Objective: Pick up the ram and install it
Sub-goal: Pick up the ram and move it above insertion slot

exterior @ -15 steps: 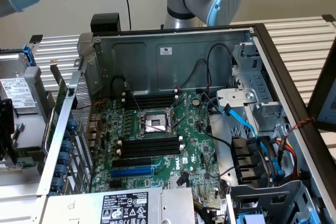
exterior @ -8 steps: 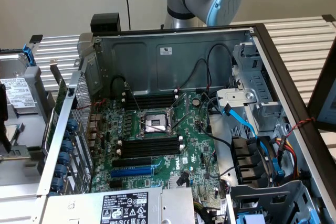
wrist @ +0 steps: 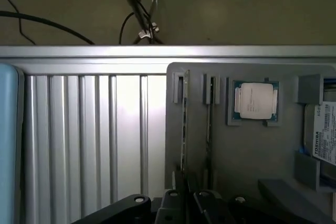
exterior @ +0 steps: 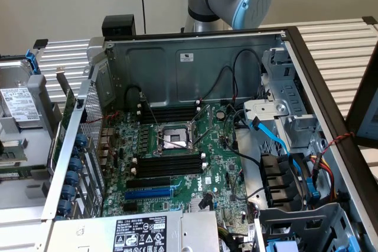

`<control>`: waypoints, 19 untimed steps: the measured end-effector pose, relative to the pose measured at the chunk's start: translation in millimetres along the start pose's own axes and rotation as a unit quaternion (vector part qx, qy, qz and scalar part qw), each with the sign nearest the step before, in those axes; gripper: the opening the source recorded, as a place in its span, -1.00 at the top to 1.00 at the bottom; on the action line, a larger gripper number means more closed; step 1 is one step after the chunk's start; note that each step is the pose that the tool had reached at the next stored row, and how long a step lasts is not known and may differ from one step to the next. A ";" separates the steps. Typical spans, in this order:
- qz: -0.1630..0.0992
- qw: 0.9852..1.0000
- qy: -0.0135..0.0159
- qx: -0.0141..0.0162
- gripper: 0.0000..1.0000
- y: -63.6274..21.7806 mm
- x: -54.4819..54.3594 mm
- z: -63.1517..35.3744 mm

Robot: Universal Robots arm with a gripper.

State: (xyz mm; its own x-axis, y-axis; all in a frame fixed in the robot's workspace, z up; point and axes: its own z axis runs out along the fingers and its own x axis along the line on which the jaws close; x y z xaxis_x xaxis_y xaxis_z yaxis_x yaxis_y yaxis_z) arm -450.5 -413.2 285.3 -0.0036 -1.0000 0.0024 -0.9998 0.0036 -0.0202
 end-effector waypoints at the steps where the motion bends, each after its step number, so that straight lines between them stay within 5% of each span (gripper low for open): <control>1: -0.001 1.000 -0.001 0.000 0.73 -0.1 0.1 -2.7; 4: -0.006 1.000 -0.007 0.000 0.73 -0.2 0.4 -7.7; 7: -0.009 1.000 -0.018 0.000 0.73 -0.2 0.9 -10.6; 8: -0.010 1.000 -0.020 0.000 0.73 -0.3 1.1 -13.1; 19: -0.020 1.000 -0.022 -0.002 0.73 -16.0 8.4 -62.0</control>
State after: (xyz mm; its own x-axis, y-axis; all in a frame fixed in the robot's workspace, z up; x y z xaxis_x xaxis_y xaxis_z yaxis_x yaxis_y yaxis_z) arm -435.8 -421.6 347.6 0.0367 -0.9985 -0.0410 -0.9992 -0.0360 -0.0178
